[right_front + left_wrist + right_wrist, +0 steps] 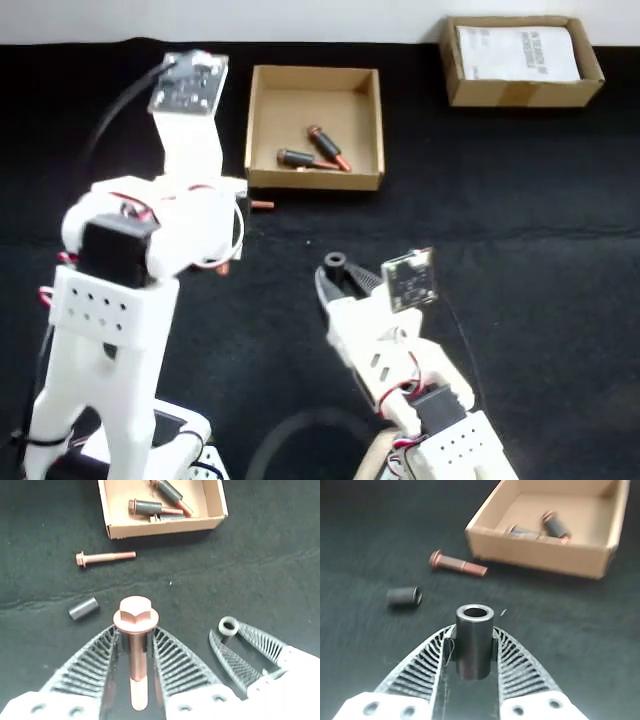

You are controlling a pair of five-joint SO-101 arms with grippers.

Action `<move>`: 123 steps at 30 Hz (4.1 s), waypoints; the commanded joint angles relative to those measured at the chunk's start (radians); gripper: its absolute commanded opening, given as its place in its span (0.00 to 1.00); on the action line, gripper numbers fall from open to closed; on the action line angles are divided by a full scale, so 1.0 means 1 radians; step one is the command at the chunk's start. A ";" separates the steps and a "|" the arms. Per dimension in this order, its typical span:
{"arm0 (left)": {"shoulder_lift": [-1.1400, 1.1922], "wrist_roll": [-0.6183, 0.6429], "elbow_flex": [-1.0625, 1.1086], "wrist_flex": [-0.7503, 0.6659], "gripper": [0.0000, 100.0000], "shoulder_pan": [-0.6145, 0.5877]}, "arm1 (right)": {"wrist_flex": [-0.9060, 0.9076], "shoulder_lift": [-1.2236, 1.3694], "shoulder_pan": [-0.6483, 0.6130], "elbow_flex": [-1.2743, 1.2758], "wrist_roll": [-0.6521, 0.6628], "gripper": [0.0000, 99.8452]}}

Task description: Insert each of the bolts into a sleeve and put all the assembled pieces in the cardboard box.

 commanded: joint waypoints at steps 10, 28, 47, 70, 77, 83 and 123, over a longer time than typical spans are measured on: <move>-0.159 0.012 0.499 -0.740 0.01 0.193 | -0.022 -0.012 -0.018 0.008 -0.006 0.01; -0.058 0.014 0.503 -0.806 0.01 0.349 | -0.019 -0.012 0.025 0.008 -0.008 0.01; -0.004 0.015 0.582 -0.835 0.01 0.372 | -0.019 -0.012 0.102 -0.002 -0.008 0.01; -0.208 0.008 0.285 -0.196 0.26 0.394 | -0.022 -0.008 0.105 -0.001 -0.008 0.01; -0.410 -0.064 0.143 -0.002 0.05 0.323 | -0.096 -0.002 0.148 -0.022 0.074 0.01; -0.570 -0.149 0.268 -0.012 0.01 0.033 | -0.117 0.039 0.150 -0.189 0.299 0.01; -1.201 -0.147 1.497 -0.999 0.01 -0.831 | -0.225 2.155 0.191 -1.877 1.616 0.01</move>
